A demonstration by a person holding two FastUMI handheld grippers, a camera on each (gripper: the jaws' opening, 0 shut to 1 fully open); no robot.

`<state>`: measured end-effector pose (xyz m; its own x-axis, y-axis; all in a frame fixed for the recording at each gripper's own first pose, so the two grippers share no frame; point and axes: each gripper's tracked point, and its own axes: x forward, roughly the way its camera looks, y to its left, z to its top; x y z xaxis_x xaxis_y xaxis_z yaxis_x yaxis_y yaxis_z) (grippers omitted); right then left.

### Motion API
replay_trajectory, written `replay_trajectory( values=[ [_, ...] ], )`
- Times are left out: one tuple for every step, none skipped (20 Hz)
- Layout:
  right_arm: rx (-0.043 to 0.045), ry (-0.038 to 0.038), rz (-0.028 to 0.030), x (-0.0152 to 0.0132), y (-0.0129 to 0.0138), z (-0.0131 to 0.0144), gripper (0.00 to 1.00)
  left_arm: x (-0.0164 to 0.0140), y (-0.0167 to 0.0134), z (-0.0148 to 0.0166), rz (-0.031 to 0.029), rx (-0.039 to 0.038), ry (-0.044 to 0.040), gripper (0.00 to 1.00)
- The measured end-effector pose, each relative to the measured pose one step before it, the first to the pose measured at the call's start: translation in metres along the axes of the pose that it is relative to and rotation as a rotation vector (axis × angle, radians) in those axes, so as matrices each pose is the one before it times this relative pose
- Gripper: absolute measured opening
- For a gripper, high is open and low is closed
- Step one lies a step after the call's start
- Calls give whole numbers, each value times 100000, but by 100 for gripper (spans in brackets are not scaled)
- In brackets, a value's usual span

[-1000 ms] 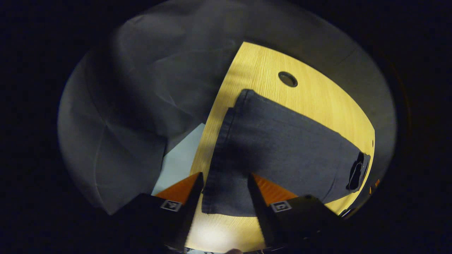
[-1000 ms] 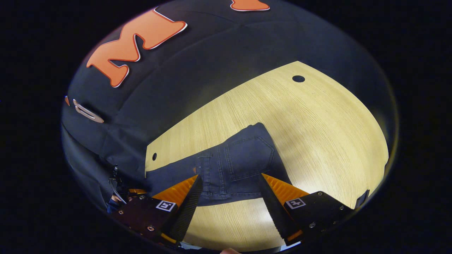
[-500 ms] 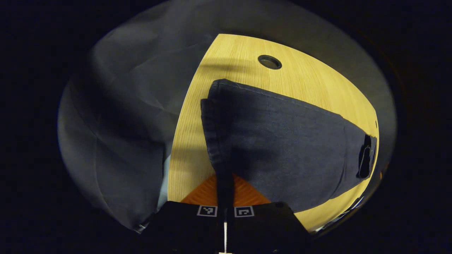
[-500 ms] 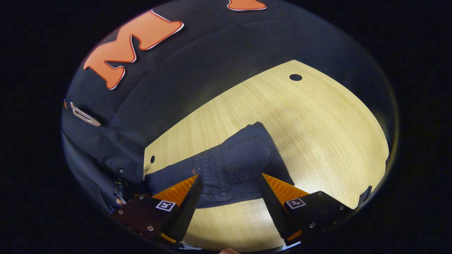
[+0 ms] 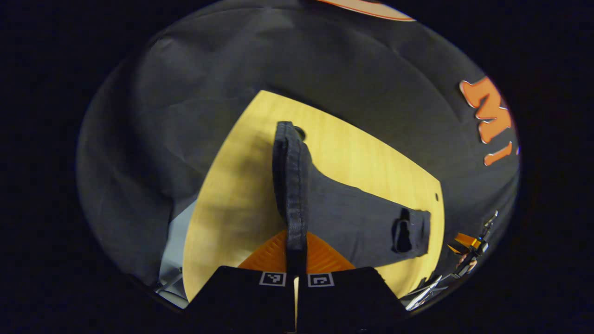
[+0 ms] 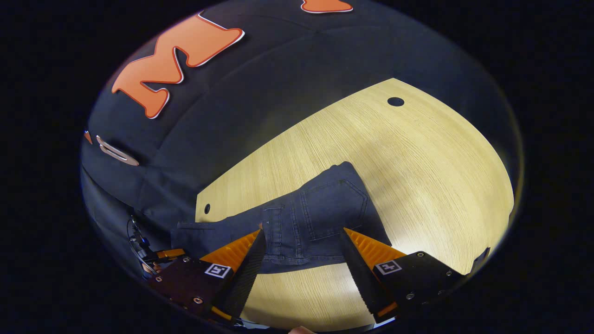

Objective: Grasp the waist and the cuffs of the jeans and fold them to make the two legs overlap; first hold the waist and fold one-third of the jeans toward the cuffs, then hold the cuffs and fold the remaining one-third in the same direction to finish folding.

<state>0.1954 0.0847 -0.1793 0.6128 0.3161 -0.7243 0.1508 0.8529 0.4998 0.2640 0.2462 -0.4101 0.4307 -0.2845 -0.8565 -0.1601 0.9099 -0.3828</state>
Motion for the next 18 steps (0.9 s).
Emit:
replay_trajectory(
  values=[
    [-1478, -847, 227, -211, -19, 176, 97, -91, -1198, 135, -3800, 1399, -861, 3],
    [-2059, -865, -492, -126, -29, 206, 97, -295, -1515, 496, -2291, 496, -2605, 3],
    [-2258, -797, -770, -244, -140, 197, 97, -223, -1579, 113, -2216, 1186, -1131, 4],
    [-2115, -307, -303, -411, -198, -63, 98, -274, -1397, 121, -1335, 1310, -1125, 2],
    [-1489, -695, -10, -420, -177, 138, 98, -289, -1366, 44, -2107, 2146, 61, 2],
    [-1454, -775, 867, -460, -60, 77, 98, 112, -1640, 31, -1601, 1467, -802, 2],
    [-1001, -906, 139, -288, -105, 100, 98, 30, -1825, 54, -1987, 2101, 33, 2],
    [-975, -867, 162, -306, -157, 159, 98, 376, -2146, 313, -1376, 2115, -615, 2],
    [-652, -1085, -717, -317, -319, 280, 99, 188, -1909, 105, -1252, 1848, -395, 2],
    [-954, -974, 26, -406, -275, 160, 98, 552, -2449, 315, -1987, 2246, 265, 2],
    [-799, -715, -624, -489, -695, -79, 98, 374, -2022, 136, -912, 1118, -690, 2],
    [-892, -500, 151, -408, -395, -23, 98, 365, -2245, 54, -1638, 1927, 1020, 2],
    [-939, -343, 6, -331, -301, 29, 98, 335, -1539, 64, -248, 1302, -664, 2],
    [-1112, -504, -141, -185, -247, 41, 98, 470, -1696, -73, -1442, 2309, 1402, 3],
    [-1363, -546, 284, -197, -141, 63, 98, 517, -1790, 52, -1449, 1456, -341, 2],
    [-1526, -516, -417, -145, -187, 35, 98, 658, -1943, -205, -1815, 1961, 1133, 2],
    [-2022, -348, 440, -42, 86, 70, 99, 798, -1798, -69, -892, 2193, 115, 2],
    [-1883, -127, -432, 81, -126, 119, 98, 791, -1589, -67, -859, 2181, 1426, 2]
  ],
)
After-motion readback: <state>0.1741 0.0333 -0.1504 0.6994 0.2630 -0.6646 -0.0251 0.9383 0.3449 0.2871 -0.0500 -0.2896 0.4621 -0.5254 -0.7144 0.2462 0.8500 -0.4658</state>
